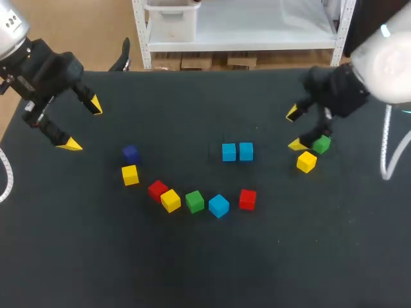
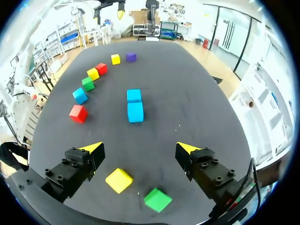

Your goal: Place the blue cubes, place green cubes on the blue cubes, place the yellow cubes on the green cubes, then place the red cubes on the yellow cubes, and place purple cube on the red cubes.

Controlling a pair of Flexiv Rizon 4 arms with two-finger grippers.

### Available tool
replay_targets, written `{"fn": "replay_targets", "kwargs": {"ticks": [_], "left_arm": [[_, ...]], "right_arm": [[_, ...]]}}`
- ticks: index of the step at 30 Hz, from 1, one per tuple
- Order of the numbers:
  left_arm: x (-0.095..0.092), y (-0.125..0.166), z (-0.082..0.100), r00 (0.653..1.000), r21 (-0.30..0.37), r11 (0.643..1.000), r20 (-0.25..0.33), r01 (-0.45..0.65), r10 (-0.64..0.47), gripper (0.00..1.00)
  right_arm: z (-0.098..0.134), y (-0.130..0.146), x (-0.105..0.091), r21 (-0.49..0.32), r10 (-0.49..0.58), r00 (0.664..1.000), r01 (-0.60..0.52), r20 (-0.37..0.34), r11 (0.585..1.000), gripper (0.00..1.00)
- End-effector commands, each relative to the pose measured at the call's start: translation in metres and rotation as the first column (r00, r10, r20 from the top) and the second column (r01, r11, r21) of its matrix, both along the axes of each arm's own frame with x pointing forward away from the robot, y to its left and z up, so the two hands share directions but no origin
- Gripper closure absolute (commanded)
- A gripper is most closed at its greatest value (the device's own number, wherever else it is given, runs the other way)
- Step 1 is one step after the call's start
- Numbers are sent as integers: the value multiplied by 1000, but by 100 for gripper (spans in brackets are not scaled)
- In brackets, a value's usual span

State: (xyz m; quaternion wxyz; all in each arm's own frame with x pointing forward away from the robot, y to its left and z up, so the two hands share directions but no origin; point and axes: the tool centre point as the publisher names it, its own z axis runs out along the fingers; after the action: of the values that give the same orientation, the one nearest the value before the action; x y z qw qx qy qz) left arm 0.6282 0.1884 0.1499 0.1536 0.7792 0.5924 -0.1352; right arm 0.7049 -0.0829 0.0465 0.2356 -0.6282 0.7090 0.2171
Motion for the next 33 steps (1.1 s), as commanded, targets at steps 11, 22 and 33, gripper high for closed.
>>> {"fn": "replay_targets", "kwargs": {"ticks": [11,22,33], "left_arm": [[1,0,0,1000,3,1000,-1,1,-1,0],[-3,-14,4,995,107,990,17,94,-96,0],[-28,-74,5,972,173,958,12,230,-235,0]], "right_arm": [[8,-41,-14,44,-7,1000,7,8,999,0],[8,-41,-14,44,-7,1000,7,8,999,0],[8,-41,-14,44,-7,1000,7,8,999,0]]}}
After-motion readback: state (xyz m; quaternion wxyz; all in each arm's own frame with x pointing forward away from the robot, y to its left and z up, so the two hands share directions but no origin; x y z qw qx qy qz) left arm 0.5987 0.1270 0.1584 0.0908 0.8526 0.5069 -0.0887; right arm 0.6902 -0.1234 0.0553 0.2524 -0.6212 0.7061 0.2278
